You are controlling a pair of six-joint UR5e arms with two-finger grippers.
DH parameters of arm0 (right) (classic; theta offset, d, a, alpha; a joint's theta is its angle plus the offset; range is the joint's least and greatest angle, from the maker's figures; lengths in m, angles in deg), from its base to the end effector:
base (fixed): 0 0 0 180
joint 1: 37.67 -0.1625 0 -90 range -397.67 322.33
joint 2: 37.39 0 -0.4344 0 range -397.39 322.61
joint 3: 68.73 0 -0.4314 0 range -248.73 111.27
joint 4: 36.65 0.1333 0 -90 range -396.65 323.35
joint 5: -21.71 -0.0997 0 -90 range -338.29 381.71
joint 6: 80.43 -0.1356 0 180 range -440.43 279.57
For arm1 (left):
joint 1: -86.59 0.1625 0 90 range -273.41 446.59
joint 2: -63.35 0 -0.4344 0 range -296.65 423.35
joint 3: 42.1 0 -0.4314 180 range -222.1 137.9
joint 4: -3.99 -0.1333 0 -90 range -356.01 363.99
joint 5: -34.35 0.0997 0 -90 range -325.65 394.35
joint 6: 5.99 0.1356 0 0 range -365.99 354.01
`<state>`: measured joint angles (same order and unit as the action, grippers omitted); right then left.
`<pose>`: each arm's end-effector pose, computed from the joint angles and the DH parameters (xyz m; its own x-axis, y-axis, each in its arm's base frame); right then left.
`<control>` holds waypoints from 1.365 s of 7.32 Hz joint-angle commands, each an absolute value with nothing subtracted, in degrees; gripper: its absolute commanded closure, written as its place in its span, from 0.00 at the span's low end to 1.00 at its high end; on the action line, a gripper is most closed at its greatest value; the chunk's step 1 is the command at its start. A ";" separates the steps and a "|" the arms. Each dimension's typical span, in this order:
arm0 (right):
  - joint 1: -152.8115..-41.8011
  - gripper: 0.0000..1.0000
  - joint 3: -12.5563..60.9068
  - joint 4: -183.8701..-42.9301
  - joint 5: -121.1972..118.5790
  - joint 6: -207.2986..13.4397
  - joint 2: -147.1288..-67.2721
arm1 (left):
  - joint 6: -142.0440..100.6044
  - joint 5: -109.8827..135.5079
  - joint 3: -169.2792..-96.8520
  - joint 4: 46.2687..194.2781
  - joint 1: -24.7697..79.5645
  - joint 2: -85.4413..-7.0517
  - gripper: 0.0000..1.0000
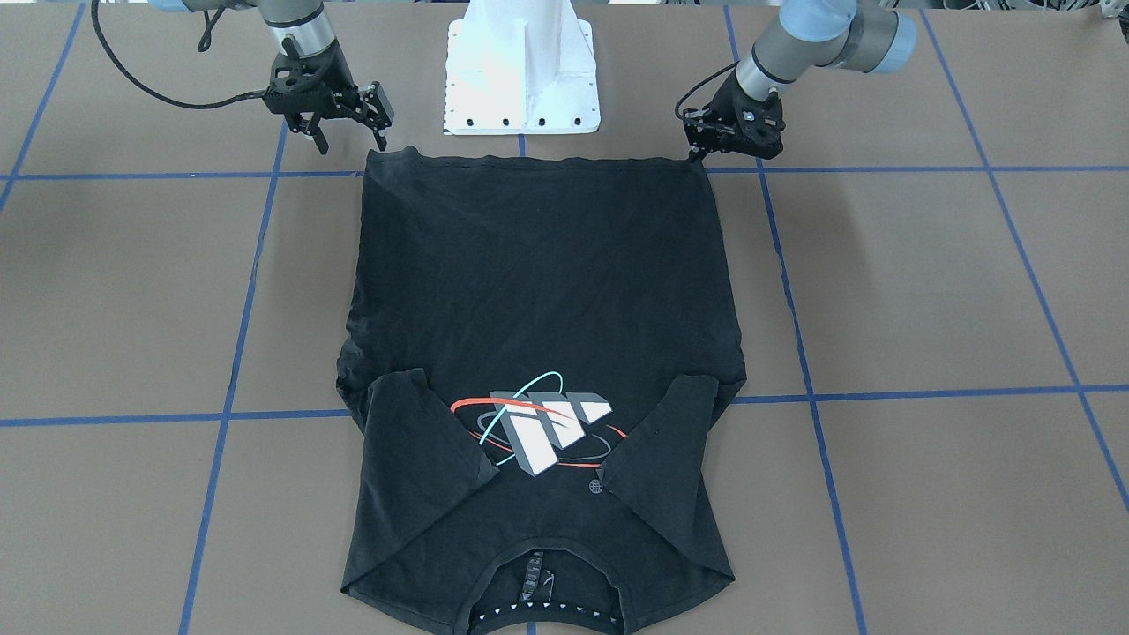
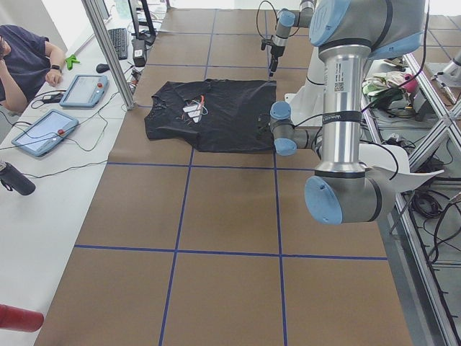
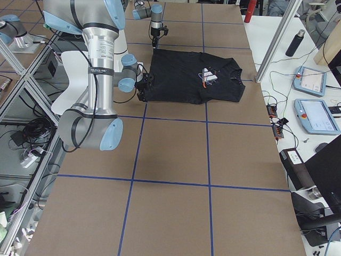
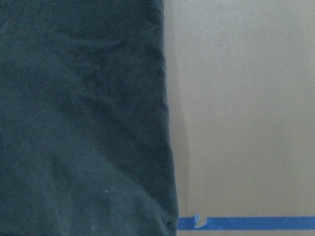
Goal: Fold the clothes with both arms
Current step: 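Grasp the hem corners with the left and right grippers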
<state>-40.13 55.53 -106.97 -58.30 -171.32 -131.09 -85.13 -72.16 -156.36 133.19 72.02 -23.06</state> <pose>-0.5027 -0.1786 0.3854 0.6362 0.0426 0.7704 -0.1854 0.9777 0.0990 0.4977 -0.2273 0.4228 0.4777 0.0625 -0.8763 -0.0883 0.9958 0.0229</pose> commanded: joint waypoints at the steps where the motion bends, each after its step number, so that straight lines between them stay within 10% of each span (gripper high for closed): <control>1: -38.12 0.17 54.58 -106.88 -55.90 -171.66 -130.82 | -85.27 -72.18 -156.44 133.19 72.00 -23.14 1.00; 10: -35.57 0.43 51.59 -106.88 -54.23 -172.63 -129.16 | -85.18 -72.27 -156.35 133.19 72.00 -23.05 1.00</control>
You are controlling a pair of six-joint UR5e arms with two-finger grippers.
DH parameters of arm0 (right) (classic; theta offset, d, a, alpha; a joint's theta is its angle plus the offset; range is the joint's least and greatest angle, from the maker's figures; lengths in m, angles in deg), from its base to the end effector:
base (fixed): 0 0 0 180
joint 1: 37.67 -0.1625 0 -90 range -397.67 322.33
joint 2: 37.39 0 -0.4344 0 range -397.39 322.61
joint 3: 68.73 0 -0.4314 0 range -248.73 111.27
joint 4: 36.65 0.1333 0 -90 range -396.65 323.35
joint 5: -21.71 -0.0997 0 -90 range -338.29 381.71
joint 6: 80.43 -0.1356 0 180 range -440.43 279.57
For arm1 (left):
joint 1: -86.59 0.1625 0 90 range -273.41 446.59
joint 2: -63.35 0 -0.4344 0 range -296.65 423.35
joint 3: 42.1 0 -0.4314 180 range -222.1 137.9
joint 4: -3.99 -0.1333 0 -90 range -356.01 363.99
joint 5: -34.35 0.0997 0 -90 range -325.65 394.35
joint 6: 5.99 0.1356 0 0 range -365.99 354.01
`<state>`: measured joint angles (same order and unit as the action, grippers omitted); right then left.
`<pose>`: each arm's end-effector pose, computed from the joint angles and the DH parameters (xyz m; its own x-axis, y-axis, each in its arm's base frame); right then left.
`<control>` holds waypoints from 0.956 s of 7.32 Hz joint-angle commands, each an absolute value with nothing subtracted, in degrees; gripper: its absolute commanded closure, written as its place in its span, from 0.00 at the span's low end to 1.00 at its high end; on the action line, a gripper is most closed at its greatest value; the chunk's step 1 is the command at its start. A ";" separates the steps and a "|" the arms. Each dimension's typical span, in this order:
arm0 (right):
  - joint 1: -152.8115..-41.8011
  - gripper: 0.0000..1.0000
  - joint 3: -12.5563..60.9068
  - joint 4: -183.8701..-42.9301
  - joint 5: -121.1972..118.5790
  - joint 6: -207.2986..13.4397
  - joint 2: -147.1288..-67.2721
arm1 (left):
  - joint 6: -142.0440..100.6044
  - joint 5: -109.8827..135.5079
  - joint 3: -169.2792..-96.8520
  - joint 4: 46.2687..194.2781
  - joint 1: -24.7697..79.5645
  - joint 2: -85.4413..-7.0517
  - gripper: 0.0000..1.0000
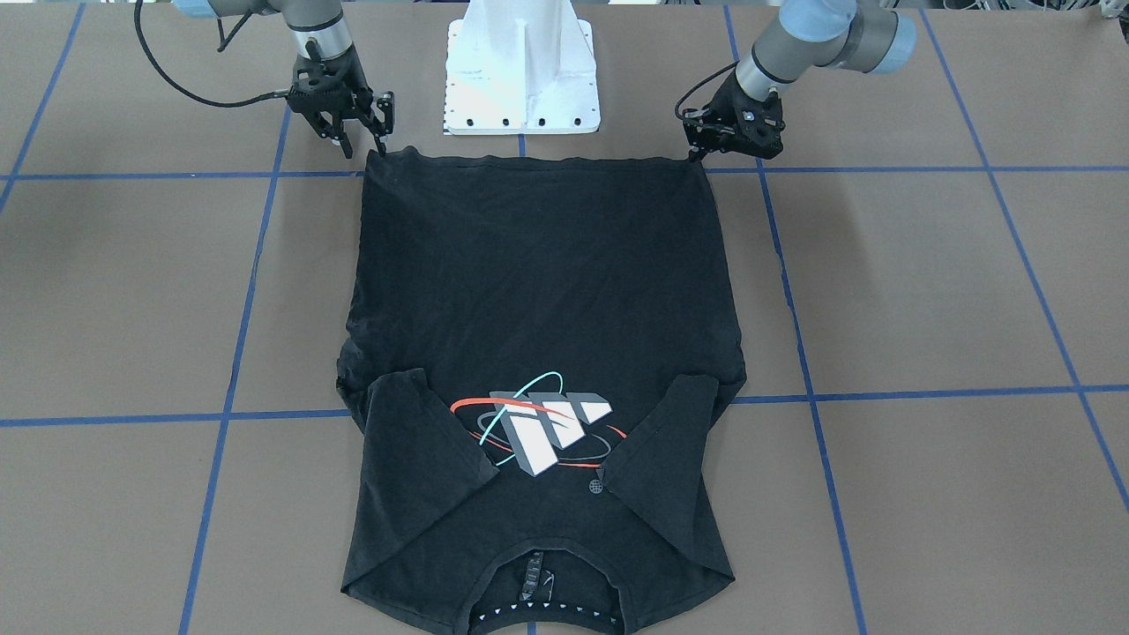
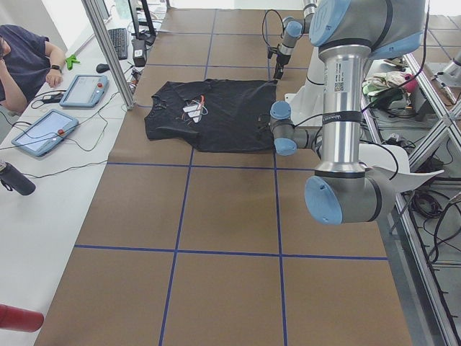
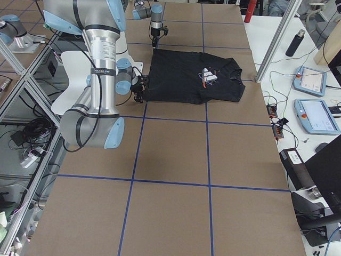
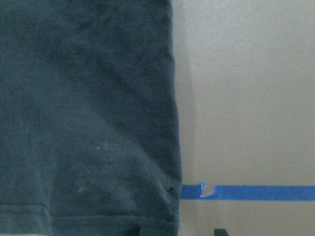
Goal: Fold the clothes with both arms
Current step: 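Grasp the hem corners with the left and right grippers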
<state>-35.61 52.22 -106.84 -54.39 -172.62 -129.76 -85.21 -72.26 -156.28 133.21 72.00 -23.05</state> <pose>-0.5311 -0.1469 0.4030 0.6576 0.0135 0.7532 -0.1699 0.9767 0.1308 0.4979 -0.2273 0.4236 0.4786 0.0606 -0.8759 -0.0888 0.9958 0.0204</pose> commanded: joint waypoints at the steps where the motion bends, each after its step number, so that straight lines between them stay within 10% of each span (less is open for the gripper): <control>1: -35.57 0.49 51.59 -106.88 -54.14 -172.63 -128.89 | -85.27 -72.27 -156.35 133.54 72.00 -23.05 1.00; 3: -35.83 0.98 51.94 -106.88 -54.14 -172.54 -128.89 | -85.27 -72.27 -156.27 133.54 72.00 -23.05 1.00; 7: -36.27 1.00 53.42 -106.96 -54.66 -172.45 -128.97 | -85.27 -72.35 -156.53 133.63 72.00 -23.05 1.00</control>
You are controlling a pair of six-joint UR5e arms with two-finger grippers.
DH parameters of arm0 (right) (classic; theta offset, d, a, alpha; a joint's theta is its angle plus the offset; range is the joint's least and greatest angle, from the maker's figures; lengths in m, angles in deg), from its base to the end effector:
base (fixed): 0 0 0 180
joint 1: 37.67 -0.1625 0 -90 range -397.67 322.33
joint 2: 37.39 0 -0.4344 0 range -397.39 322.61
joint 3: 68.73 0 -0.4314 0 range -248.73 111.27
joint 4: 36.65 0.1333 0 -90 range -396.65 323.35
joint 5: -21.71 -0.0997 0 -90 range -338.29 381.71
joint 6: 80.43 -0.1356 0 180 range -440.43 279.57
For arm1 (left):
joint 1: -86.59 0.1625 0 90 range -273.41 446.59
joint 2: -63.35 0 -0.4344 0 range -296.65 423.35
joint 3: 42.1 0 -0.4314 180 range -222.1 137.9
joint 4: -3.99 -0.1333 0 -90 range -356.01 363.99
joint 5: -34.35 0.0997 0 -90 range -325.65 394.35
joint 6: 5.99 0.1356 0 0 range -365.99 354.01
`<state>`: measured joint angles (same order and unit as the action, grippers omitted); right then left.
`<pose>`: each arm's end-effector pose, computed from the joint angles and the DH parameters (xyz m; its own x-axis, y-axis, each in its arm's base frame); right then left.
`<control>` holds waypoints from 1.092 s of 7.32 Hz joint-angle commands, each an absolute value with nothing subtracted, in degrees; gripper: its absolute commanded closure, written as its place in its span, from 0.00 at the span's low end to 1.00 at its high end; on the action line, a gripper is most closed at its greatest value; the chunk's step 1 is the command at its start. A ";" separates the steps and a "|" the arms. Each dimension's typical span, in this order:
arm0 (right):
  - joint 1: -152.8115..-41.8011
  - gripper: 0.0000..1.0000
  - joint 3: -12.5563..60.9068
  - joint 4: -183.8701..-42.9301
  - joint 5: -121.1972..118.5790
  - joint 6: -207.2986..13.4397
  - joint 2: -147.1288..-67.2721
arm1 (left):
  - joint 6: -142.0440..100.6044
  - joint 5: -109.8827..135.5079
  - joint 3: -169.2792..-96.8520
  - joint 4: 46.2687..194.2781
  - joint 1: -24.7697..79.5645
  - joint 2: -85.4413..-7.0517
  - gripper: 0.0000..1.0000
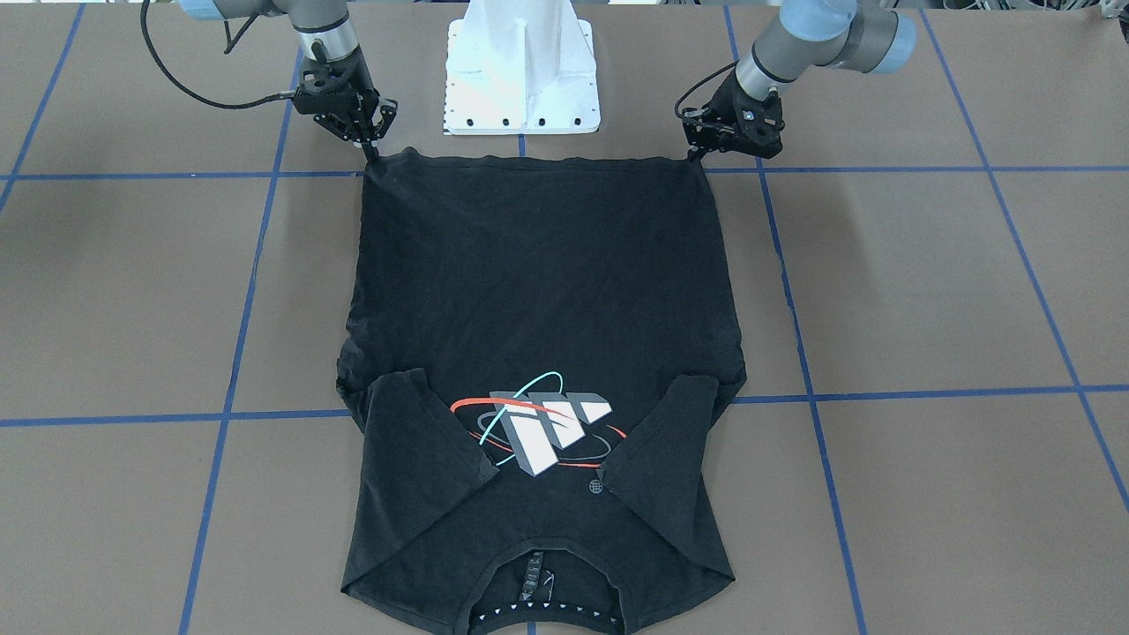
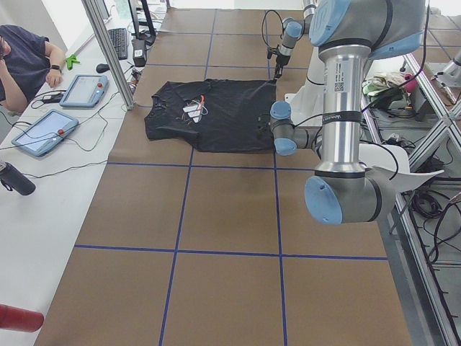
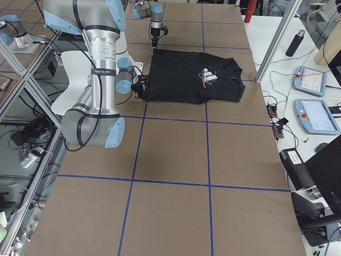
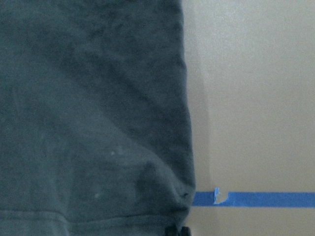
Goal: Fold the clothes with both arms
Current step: 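Grasp the hem corners with the left and right grippers, then lift the hem with both grippers and fold it toward the collar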
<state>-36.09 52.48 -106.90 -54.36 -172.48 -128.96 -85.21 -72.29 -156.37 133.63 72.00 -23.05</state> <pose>-0.5322 -0.1513 0.3934 0.6447 0.0170 0.7643 -0.1791 0.9753 0.1294 0.4974 -0.2271 0.4215 0.4710 0.0626 -0.8799 -0.0891 0.9958 0.0232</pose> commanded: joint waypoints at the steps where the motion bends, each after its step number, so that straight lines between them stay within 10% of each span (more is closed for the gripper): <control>1: -36.62 1.00 56.39 -107.31 -56.14 -172.36 -129.32 | -85.01 -73.57 -158.53 133.55 71.74 -22.70 1.00; 8: -43.57 1.00 75.67 -107.76 -83.58 -171.66 -136.89 | -87.72 -95.12 -178.32 132.84 65.58 -14.08 1.00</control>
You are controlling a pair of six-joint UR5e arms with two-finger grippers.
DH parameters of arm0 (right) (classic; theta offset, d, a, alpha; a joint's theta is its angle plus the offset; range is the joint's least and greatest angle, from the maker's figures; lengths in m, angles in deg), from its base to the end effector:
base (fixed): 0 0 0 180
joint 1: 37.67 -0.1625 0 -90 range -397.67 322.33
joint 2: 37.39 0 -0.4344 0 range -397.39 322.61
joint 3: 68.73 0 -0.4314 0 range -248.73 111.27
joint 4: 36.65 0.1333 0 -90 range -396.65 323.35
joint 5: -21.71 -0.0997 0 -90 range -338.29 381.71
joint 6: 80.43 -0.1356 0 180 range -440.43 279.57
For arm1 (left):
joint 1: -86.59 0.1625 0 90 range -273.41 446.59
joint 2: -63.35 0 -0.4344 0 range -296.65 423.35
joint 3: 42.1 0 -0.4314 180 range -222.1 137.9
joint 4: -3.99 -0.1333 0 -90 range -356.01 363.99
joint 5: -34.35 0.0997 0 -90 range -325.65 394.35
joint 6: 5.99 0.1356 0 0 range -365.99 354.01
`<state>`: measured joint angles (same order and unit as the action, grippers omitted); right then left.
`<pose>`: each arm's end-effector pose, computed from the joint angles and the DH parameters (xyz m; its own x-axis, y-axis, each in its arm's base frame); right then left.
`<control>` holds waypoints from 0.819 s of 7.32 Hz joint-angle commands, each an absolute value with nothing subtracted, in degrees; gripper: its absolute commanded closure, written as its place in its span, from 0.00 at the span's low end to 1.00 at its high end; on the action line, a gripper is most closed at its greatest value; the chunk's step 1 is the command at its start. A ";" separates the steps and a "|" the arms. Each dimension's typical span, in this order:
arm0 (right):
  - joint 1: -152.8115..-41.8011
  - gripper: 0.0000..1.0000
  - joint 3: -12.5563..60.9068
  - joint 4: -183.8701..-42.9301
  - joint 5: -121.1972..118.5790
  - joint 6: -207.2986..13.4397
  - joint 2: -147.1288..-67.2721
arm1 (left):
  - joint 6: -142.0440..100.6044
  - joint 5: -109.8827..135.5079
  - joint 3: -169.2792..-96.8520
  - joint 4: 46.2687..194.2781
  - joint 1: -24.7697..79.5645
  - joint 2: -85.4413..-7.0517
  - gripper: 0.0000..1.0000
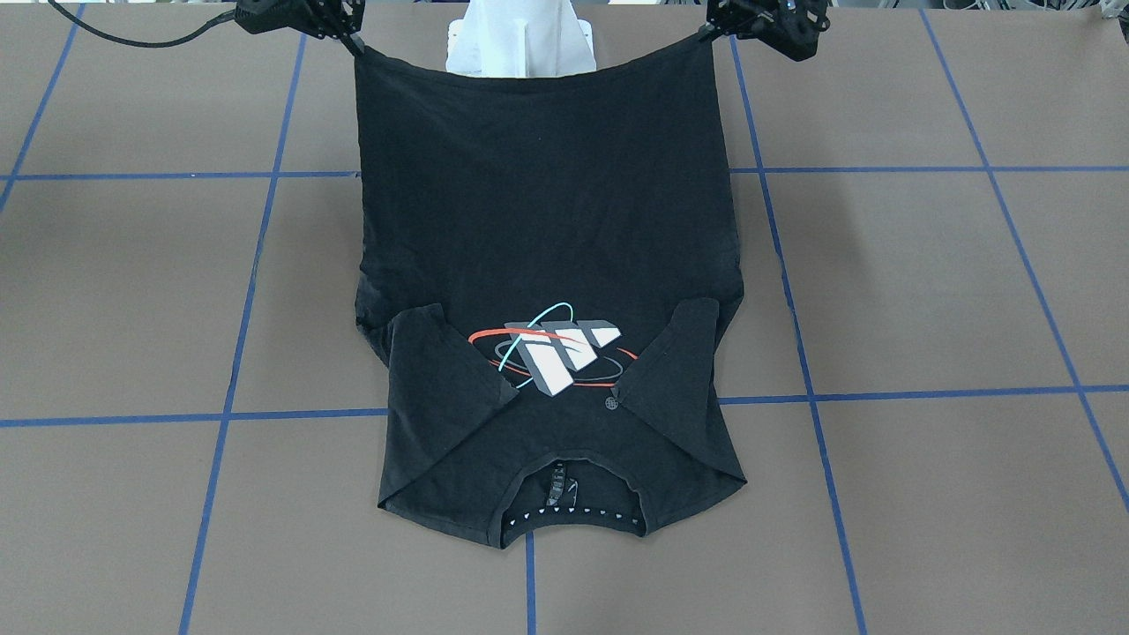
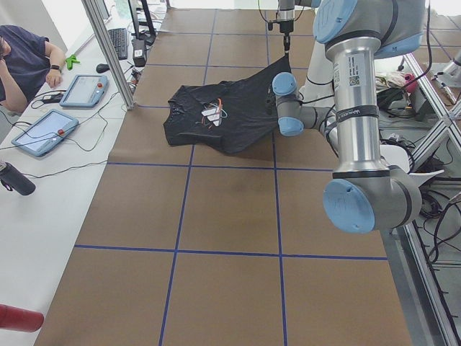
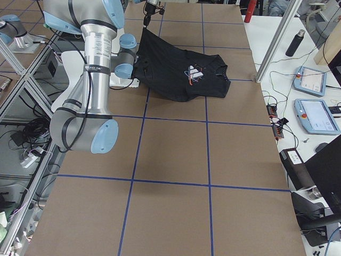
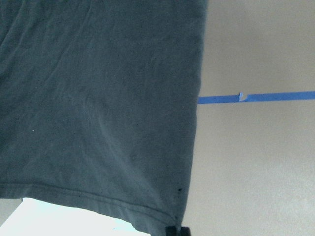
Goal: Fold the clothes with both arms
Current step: 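Lift the hem with both grippers and fold it toward the collar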
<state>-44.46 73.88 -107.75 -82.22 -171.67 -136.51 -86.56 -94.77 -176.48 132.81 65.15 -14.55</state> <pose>-0.3922 -0.1481 0.2672 0.4622 0.0762 0.8835 0.0871 0.9876 -0.1307 0.3600 -0.1927 0.2966 0.2529 0.0373 -0.9668 -0.3178 0.9470 -0.0466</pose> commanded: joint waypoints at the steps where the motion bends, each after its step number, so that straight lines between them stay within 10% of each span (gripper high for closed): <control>1: -44.09 1.00 75.15 -108.02 -82.80 -171.66 -136.62 | -87.64 -94.68 -177.37 132.58 65.41 -14.61 1.00; 6: -61.63 1.00 58.73 -110.83 -80.41 -170.87 -120.91 | -86.76 -89.34 -158.14 132.40 46.82 -29.53 1.00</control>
